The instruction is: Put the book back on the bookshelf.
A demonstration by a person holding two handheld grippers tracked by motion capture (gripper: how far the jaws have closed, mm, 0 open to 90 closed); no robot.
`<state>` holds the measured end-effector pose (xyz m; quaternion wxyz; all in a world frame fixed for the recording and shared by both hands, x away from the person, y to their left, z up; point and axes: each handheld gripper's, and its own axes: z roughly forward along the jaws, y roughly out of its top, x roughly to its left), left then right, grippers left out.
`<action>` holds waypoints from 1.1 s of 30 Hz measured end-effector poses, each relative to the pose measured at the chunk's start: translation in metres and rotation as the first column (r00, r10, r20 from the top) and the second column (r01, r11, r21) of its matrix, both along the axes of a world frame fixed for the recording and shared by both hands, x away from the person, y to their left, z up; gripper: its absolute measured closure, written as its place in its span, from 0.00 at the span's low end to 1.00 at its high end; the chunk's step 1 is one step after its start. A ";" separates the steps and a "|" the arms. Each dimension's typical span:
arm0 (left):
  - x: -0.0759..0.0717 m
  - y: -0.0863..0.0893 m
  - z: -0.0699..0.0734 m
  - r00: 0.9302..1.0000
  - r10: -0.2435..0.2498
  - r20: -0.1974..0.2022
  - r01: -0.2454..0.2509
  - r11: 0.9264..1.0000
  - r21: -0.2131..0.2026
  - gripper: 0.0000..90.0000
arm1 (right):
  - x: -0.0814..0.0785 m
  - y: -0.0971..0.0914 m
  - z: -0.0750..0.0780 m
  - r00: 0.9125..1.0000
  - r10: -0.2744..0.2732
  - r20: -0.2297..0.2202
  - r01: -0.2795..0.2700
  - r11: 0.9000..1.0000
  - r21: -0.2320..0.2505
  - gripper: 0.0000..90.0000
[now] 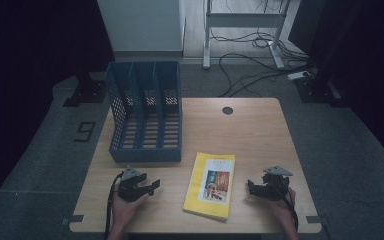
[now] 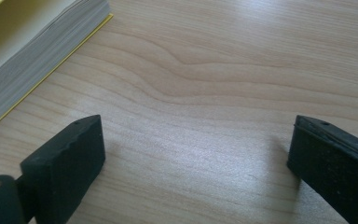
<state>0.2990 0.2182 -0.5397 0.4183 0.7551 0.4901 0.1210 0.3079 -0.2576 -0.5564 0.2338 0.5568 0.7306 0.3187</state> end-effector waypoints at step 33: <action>-0.003 0.004 0.006 1.000 0.009 0.011 -0.009 1.000 -0.024 0.31 | -0.004 -0.003 0.001 0.998 -0.060 0.026 0.059 0.998 0.027 0.16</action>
